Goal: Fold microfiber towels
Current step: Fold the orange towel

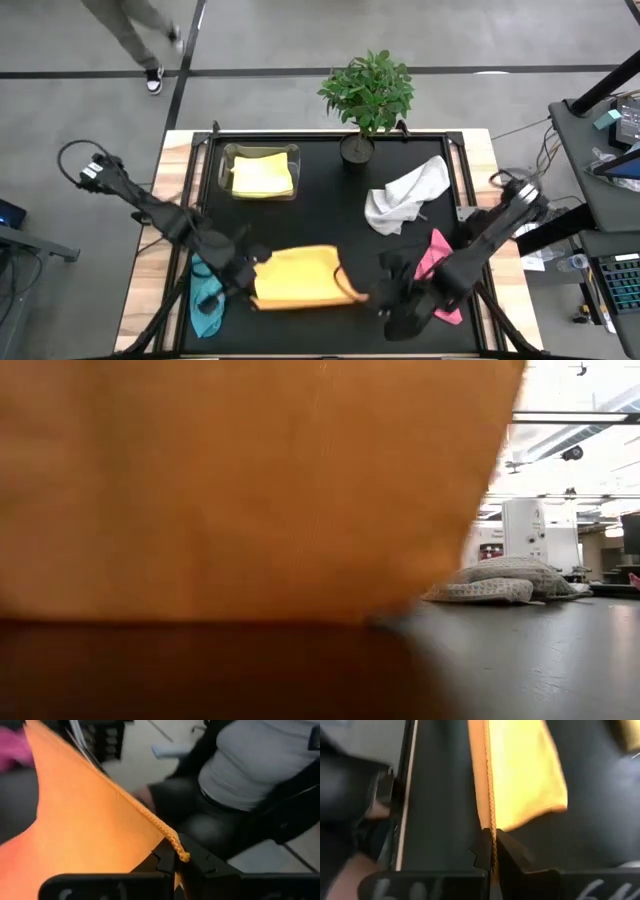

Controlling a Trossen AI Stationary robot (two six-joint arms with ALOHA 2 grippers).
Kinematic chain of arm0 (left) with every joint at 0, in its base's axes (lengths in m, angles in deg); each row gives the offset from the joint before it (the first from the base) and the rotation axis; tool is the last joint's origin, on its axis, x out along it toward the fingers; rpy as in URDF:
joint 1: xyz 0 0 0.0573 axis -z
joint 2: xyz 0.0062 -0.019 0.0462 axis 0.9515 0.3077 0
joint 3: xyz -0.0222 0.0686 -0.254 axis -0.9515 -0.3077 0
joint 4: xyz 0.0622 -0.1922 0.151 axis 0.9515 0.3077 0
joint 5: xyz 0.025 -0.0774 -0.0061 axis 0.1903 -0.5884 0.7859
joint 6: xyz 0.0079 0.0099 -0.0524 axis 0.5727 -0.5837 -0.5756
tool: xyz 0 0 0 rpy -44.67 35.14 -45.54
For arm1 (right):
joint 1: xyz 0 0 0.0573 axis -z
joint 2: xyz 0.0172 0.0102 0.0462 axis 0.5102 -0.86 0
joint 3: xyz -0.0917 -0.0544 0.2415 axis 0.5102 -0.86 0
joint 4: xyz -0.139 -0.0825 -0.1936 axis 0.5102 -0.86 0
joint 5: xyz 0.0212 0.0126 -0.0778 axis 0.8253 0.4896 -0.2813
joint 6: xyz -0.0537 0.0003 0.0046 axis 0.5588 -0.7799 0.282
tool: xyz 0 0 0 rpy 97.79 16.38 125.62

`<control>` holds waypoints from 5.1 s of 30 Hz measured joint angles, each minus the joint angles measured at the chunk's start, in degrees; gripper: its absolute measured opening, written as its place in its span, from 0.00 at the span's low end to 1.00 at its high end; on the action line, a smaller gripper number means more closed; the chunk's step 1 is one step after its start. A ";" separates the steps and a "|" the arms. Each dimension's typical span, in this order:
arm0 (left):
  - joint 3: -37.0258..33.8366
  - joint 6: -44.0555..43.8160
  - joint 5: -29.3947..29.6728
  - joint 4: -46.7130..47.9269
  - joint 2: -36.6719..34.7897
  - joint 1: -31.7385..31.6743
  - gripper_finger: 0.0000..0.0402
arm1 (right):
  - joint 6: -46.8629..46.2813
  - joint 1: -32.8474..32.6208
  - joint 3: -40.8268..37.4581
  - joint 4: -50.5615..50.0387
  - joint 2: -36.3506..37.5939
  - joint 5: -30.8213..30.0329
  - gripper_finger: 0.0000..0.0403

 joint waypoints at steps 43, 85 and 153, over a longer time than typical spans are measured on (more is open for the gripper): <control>-10.98 -24.39 2.73 18.24 13.29 -2.42 0.00 | 20.81 25.25 -0.37 3.57 -17.70 9.51 0.02; -10.42 -22.12 1.54 34.48 12.37 -8.62 0.41 | 27.49 32.79 -0.35 4.77 -19.37 8.92 0.35; -12.36 -10.11 19.49 13.90 11.98 -2.38 0.41 | 16.43 22.35 -26.27 40.33 -5.91 4.58 0.02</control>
